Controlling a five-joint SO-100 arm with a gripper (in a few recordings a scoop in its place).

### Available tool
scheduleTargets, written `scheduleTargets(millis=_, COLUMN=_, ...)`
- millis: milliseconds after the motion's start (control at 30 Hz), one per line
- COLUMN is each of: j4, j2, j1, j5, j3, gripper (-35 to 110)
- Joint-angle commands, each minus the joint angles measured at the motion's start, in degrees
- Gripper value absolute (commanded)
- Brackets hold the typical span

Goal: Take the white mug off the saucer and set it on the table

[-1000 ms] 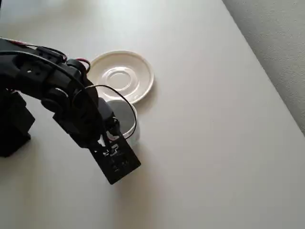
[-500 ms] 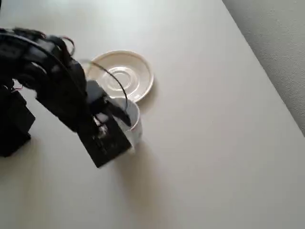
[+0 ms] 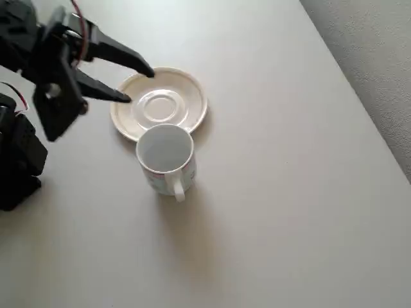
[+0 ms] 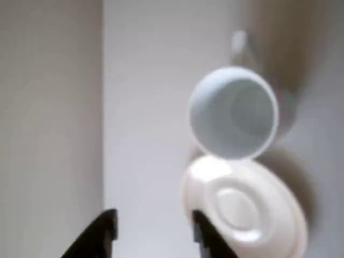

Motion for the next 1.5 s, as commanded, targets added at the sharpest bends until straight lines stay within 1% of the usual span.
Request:
scheduleTargets(millis=0, j4=3.9, j2=9.7, j1=-5.4, j5=3.8, j3=4.0, gripper=3)
scheduleTargets(millis=67, j4=4.1, j2=14.2, j1=-6.9, j5=6.7, j3=8.7, gripper=-2)
scheduleTargets(millis=200, j4=1.1, j2=24.5, j1=-9.8, j5=11.2, j3=22.7, gripper=-2)
scheduleTargets(millis=267, j4=-0.3, j2=28.9, j1=-11.4, j5=11.5, j3=29.8, gripper=-2)
scheduleTargets(millis=367, j4=-3.0, j2=32.3, j1=-12.2, j5=13.6, j3=37.7, gripper=-2)
scheduleTargets(millis=633, j4=-7.3, j2=34.5, j1=-12.0, j5=12.7, j3=50.9, gripper=-2)
scheduleTargets(millis=767, j4=-7.5, j2=42.5, j1=-11.8, j5=10.2, j3=58.9, gripper=-2)
scheduleTargets(millis=867, j4=-4.0, j2=51.0, j1=-12.4, j5=9.1, j3=64.8, gripper=-2)
scheduleTargets(millis=1000, j4=-4.4, j2=51.1, j1=-11.0, j5=9.2, j3=66.4, gripper=-2)
scheduleTargets(millis=1100, j4=-4.3, j2=51.0, j1=-12.1, j5=8.6, j3=66.4, gripper=3)
scheduleTargets(millis=1200, j4=-4.2, j2=51.0, j1=-15.2, j5=6.1, j3=66.4, gripper=3)
scheduleTargets(millis=1467, j4=-4.2, j2=51.0, j1=-14.8, j5=6.2, j3=66.4, gripper=3)
